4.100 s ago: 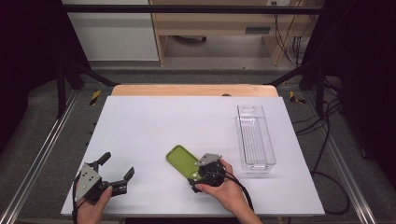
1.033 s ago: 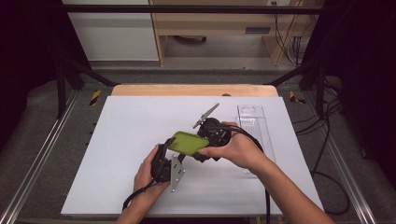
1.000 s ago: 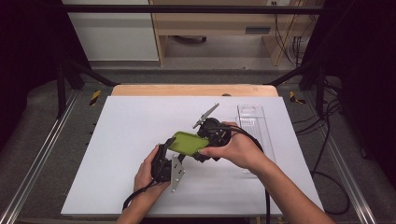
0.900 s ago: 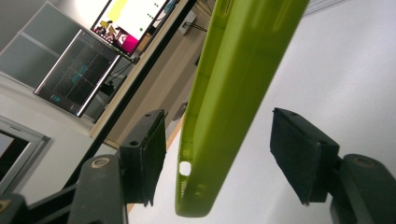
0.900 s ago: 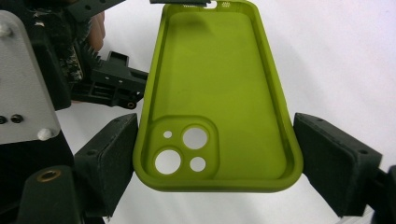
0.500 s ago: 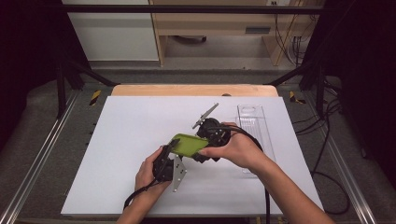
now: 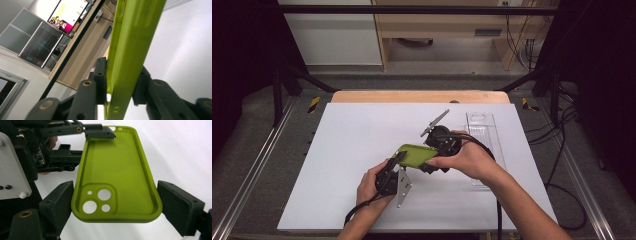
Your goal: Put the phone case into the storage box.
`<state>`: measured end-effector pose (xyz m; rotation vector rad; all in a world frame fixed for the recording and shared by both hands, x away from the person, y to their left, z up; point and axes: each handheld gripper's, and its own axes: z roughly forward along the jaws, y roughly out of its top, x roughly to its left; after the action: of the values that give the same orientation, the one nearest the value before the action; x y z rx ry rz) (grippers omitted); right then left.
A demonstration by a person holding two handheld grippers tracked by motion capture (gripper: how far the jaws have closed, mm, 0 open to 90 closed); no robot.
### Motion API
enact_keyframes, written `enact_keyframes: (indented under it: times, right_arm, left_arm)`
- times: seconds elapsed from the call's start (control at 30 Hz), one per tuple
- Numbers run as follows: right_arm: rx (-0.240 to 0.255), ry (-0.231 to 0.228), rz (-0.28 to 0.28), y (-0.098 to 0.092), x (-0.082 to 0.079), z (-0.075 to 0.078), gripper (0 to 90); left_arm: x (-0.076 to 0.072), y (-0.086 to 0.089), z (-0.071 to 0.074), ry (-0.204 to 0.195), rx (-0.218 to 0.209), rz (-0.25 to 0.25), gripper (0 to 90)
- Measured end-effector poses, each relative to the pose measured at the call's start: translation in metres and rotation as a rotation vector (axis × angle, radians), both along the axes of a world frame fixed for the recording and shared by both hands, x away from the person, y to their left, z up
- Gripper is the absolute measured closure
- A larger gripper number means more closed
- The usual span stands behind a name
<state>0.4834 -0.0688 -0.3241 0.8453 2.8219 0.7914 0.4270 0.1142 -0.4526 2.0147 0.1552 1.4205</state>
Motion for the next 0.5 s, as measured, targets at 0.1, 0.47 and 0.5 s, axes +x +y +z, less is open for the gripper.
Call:
enact_keyframes:
  times: [0.1,0.47,0.5]
  right_arm:
    - [0.003,-0.003,0.003,-0.0003,-0.0002,0.0003,16.8]
    - [0.036,-0.011,0.003,-0.0029,-0.0003,0.0014,16.0]
    - [0.039,-0.013,0.006,-0.0032,-0.0004,0.0015,15.9]
  left_arm:
    - [-0.0006,-0.0002,0.0003,-0.006,0.012,-0.001,74.1]
    - [-0.0026,-0.0011,0.0002,0.002,0.040,-0.011,76.7]
    - [-0.0029,-0.0010,0.0005,0.002,0.040,-0.011,76.7]
